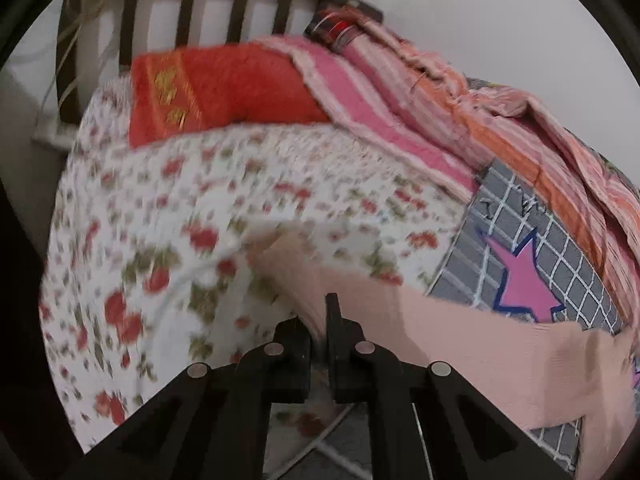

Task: Fold small clothes
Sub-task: 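Grasp a sweater sleeve with the left gripper and lift it, then fold the held sleeve across the sweater body with the left gripper, release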

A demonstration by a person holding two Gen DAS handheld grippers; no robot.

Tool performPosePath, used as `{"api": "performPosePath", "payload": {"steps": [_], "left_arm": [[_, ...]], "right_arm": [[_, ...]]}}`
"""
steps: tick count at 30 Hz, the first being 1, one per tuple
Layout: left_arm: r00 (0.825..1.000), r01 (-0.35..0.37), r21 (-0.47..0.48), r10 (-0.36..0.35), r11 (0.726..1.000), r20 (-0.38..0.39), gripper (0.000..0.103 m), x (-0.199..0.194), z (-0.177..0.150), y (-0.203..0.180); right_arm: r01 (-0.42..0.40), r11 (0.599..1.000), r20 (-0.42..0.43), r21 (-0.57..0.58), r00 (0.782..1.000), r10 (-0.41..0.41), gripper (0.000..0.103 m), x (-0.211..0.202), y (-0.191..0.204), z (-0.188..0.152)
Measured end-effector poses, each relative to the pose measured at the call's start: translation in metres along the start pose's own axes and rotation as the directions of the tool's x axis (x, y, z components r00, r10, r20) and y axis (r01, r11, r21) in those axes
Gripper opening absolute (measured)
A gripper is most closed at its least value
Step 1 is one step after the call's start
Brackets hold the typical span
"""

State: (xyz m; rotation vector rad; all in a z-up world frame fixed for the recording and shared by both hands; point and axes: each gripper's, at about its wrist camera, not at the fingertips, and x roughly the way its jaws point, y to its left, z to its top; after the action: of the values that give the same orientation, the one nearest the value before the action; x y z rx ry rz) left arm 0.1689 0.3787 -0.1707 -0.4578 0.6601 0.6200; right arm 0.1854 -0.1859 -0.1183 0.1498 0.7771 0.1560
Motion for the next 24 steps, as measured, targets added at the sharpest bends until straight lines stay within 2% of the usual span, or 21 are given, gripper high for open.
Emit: {"api": "performPosePath", "payload": {"steps": [5, 8, 11, 13, 17, 20, 24], "left_arm": [[0.996, 0.068, 0.092, -0.074, 0.993, 0.058, 0.006, -0.034, 0.018, -0.054], [0.986, 0.126, 0.171, -0.142, 0.977, 0.085, 0.006, -0.058, 0.022, -0.100], [0.972, 0.199, 0.248, -0.223, 0.948, 0.075, 0.006, -0.079, 0.017, -0.157], [0.958, 0.247, 0.309, -0.280, 0.918, 0.067, 0.006, -0.093, 0.008, -0.198], [0.929, 0.316, 0.422, -0.367, 0.850, 0.042, 0.006, -0.117, -0.020, -0.279], [0.903, 0.374, 0.486, -0.430, 0.790, 0.003, 0.006, -0.133, -0.048, -0.337], [0.863, 0.449, 0.561, -0.500, 0.695, -0.071, 0.006, -0.153, -0.097, -0.410]], "right_arm": [[0.031, 0.999, 0.068, -0.009, 0.997, -0.030, 0.097, -0.002, -0.019, 0.015], [0.049, 0.999, 0.093, 0.000, 0.994, -0.048, 0.097, -0.005, -0.038, 0.014], [0.050, 0.998, 0.086, 0.047, 0.995, -0.054, 0.097, -0.005, -0.064, 0.011], [0.033, 0.996, 0.074, 0.079, 0.996, -0.039, 0.097, -0.007, -0.080, 0.008], [0.049, 0.991, 0.082, 0.125, 0.995, -0.059, 0.097, -0.016, -0.110, 0.006], [0.062, 0.988, 0.091, 0.144, 0.993, -0.076, 0.097, -0.022, -0.126, 0.006], [0.102, 0.981, 0.105, 0.166, 0.987, -0.121, 0.097, -0.031, -0.148, 0.006]]}}
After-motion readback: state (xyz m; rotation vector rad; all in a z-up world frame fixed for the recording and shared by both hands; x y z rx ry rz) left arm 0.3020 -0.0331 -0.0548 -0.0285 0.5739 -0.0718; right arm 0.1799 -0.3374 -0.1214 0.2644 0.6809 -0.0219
